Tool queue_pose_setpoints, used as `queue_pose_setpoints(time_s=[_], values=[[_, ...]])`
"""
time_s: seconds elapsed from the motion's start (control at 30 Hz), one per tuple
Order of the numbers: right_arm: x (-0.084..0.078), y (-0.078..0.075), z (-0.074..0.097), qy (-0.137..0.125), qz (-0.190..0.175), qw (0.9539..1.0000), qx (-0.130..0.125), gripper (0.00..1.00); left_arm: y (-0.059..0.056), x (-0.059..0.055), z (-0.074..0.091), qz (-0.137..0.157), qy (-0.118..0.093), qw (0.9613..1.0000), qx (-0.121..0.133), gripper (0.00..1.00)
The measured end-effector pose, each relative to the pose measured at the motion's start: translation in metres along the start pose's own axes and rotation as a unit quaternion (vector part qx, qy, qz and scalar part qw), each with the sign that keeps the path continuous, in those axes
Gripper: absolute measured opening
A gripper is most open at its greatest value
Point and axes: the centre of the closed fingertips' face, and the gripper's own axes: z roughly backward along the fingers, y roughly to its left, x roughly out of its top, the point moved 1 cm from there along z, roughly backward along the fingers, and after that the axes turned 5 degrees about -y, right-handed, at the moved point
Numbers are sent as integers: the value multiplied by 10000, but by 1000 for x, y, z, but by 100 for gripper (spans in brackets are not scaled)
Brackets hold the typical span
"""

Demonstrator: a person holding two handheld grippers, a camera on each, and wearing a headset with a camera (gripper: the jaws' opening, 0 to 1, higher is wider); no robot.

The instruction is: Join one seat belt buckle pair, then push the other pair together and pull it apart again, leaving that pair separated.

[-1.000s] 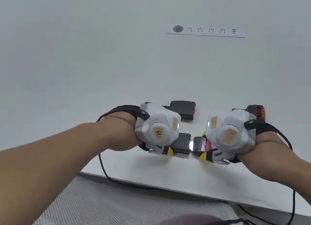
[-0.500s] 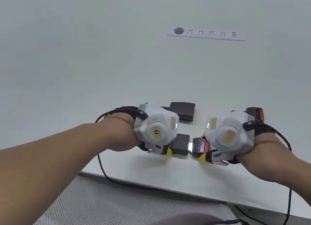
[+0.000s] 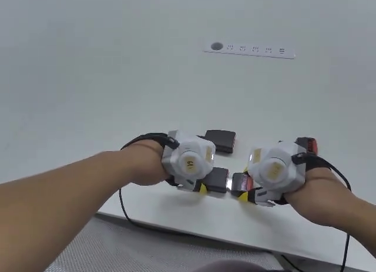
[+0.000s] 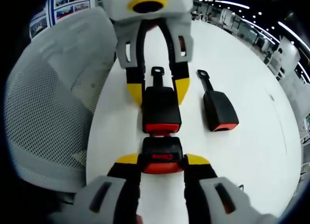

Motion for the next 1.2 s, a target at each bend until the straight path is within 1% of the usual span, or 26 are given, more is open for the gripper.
queue_pose_setpoints(time_s=[0.03,0.07,0.27,0.33,0.4,0.5,0.6,0.67,0.7,0.73,0.83,0.87,0.9,1.0,1.13,1.17,1.2], values=[[0,0,0,8,64,10000,4,34,-1,0,0,-92,62,9999,-19,33],[-1,0,0,12,101,9999,9,34,-1,0,0,-95,74,9999,-27,34],[0,0,1,-18,132,9999,59,35,0,-1,1,-31,150,9998,-90,34],[1,0,3,-31,47,10000,44,35,0,0,4,-2,172,9998,-77,34],[7,-1,8,-146,13,9999,29,35,0,4,10,65,112,9999,-43,33],[16,-2,17,-304,-46,9995,13,35,2,13,23,127,-67,9999,16,33],[23,-8,26,-442,-58,9990,-48,35,11,20,34,158,-191,9996,138,34],[23,-12,31,-479,-49,9988,-83,35,18,23,40,147,-238,9995,142,34],[22,-15,32,-474,-43,9988,-98,35,25,25,41,197,-286,9992,219,35],[20,-17,33,-465,-39,9988,-112,35,30,24,41,207,-263,9992,241,35],[8,-30,38,-387,43,9991,-195,36,48,24,43,182,-240,9988,375,35],[6,-31,39,-383,41,9991,-200,36,53,25,43,179,-243,9987,399,36],[-1,-39,42,-342,25,9991,-251,36,60,27,42,177,-266,9985,445,36],[-14,-54,49,-278,-29,9989,-369,36,76,31,39,191,-304,9979,544,38],[-31,-71,58,-226,-10,9987,-467,35,91,32,29,138,-249,9981,542,41],[-37,-78,61,-176,32,9984,-541,35,93,32,26,131,-238,9982,526,42],[-44,-83,64,-134,-3,9983,-559,35,95,30,24,152,-206,9985,483,42]])
